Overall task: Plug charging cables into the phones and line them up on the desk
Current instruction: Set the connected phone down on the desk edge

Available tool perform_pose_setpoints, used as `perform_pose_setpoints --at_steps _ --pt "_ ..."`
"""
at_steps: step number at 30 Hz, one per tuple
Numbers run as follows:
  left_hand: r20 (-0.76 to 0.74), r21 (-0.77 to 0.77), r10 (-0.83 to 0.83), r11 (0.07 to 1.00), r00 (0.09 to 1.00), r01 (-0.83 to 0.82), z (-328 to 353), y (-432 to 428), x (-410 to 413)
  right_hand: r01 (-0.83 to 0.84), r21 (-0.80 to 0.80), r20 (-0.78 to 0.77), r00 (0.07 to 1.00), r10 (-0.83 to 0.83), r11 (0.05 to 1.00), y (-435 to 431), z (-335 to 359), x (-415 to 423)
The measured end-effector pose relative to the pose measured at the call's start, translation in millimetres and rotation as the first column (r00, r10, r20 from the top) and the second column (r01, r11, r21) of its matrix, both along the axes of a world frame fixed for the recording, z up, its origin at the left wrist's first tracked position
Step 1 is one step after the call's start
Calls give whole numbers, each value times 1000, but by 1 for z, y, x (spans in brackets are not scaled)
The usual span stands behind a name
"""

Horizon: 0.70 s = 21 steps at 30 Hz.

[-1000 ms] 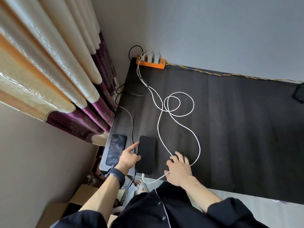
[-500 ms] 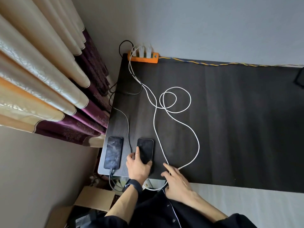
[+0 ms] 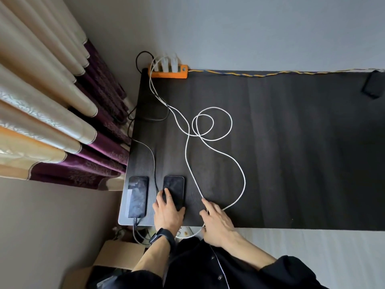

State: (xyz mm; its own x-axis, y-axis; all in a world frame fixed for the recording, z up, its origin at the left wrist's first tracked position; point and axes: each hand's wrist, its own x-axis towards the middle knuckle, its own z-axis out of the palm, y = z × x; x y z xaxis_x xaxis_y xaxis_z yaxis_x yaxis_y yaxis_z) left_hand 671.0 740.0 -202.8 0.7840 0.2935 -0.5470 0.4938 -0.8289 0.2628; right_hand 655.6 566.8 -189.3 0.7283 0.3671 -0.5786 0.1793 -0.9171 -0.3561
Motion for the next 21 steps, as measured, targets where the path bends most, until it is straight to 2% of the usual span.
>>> perform_pose_setpoints --at_steps 8,14,18,21 --pt "7 -8 -12 1000 1000 12 -1 8 -4 72 25 -15 997 -72 997 -4 6 -1" --pt "30 -32 -39 999 999 40 13 6 4 265 139 85 957 -278 954 -26 21 5" --pt "125 -67 -150 985 981 159 39 -22 33 386 203 159 894 -419 900 -59 36 8" --pt "203 -103 -288 944 936 313 56 -63 54 470 243 199 832 -518 849 -94 49 8"
